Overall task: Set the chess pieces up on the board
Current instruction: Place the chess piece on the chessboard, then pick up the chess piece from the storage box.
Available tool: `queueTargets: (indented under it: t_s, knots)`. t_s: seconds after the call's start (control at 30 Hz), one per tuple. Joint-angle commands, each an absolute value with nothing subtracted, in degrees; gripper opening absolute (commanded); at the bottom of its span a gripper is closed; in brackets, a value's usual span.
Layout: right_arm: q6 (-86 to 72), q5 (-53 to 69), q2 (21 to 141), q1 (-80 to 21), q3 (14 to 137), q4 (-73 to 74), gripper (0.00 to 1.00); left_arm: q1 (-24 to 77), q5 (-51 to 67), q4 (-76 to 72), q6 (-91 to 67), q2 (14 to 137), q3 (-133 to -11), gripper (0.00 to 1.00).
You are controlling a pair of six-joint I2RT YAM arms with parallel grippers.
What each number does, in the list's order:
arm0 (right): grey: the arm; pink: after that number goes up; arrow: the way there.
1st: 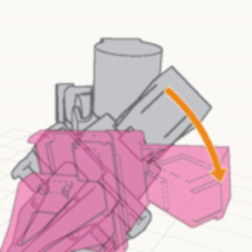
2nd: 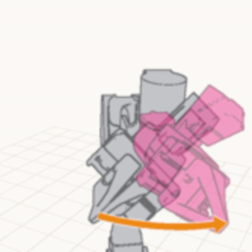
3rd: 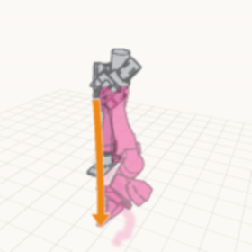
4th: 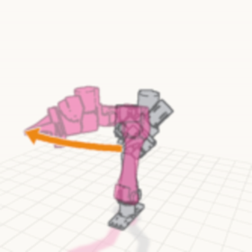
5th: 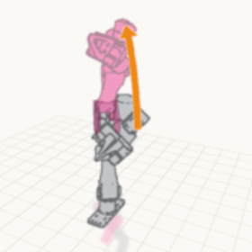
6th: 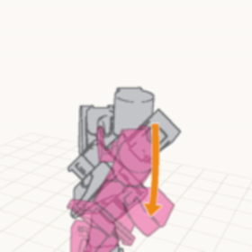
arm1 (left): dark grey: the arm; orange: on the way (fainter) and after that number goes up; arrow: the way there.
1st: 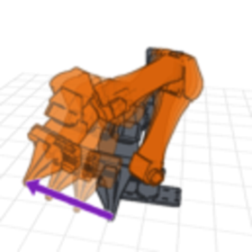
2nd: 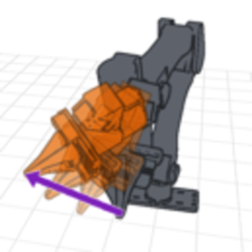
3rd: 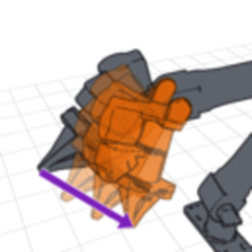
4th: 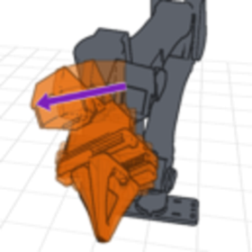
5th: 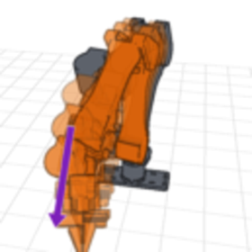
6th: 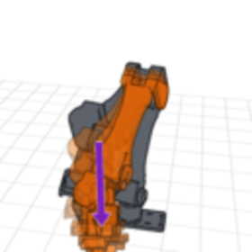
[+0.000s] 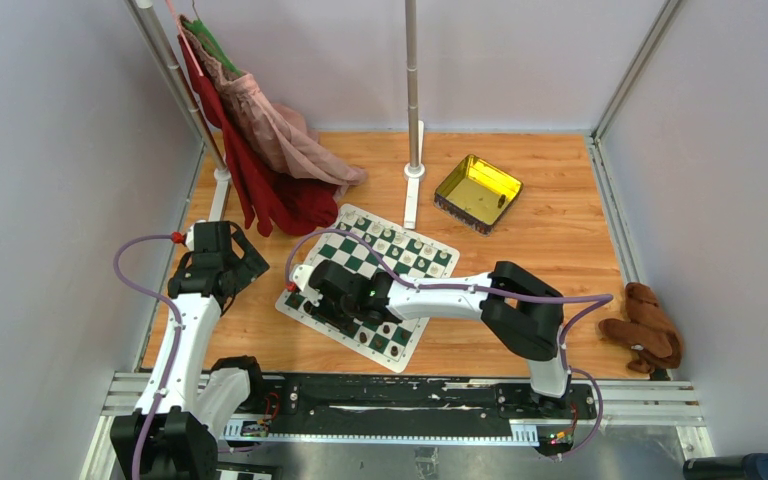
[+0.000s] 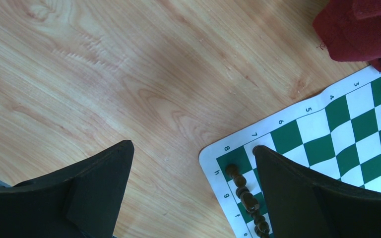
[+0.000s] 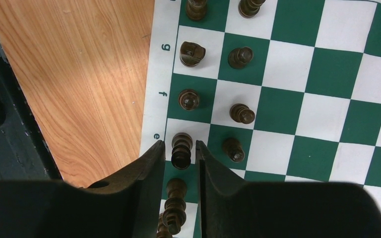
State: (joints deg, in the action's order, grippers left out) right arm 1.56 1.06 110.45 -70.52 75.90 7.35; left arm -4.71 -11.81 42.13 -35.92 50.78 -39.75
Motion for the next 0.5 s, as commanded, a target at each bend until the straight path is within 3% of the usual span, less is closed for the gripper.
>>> queueTargets:
  t_s: [0.0,0.47]
  knots:
    - [2.46,0.97,110.92,-71.45,76.25,8.18,0.34,-4.48,-12.66,41.38,-35.54,50.38,-39.90,1.00]
    - [5.64,-5.14,105.75,-71.45,83.47,12.13,0.41,-4.44,-12.99,41.57,-35.26,50.15,-40.60,1.00]
